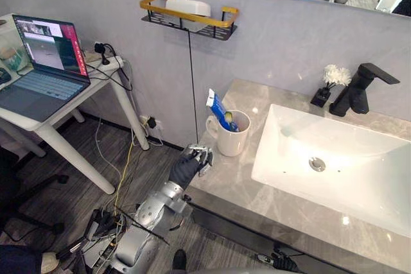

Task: Organize washtable

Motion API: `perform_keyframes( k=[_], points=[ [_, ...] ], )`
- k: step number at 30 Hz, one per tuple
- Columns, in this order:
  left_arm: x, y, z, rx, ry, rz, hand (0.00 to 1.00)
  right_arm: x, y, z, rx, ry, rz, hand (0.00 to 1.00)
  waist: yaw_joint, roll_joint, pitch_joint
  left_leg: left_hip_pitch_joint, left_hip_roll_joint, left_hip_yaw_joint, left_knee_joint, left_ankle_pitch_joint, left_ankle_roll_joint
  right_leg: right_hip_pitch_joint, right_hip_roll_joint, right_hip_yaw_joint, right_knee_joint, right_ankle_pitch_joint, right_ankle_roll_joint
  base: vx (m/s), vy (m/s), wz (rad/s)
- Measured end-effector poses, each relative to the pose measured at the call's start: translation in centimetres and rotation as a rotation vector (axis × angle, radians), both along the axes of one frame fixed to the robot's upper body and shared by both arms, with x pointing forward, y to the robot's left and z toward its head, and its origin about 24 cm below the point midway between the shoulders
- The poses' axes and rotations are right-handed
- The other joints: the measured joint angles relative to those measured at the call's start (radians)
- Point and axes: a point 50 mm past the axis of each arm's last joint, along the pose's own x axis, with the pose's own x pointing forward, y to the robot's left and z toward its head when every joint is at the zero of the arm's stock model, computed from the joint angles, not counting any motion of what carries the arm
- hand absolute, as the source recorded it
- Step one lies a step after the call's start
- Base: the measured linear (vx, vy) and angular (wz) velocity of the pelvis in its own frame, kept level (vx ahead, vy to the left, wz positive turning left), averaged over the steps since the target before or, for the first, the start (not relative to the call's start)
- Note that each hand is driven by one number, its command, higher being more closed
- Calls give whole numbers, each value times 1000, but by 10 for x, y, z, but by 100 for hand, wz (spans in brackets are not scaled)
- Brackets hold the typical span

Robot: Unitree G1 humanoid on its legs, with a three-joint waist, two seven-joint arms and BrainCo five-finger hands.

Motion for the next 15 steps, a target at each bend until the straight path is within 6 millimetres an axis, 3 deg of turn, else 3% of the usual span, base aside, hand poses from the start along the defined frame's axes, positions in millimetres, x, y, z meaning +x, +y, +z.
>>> perform_keyframes(
  k=[8, 15],
  points=[
    [12, -5, -13, 59, 26, 42, 100, 7, 0, 2, -2, -19, -4, 0, -6, -9, 34, 0, 0, 44, 0, -3, -3, -5, -1, 22, -19, 4, 3, 50, -17, -10],
    [23, -10, -6, 70, -22, 48, 100, 13, -1, 4, -8, -46, -10, 0, -26, -3, 64, -2, 0, 53, 0, -9, 0, -9, -1, 25, -19, 4, 2, 4, -3, -2]
  ],
)
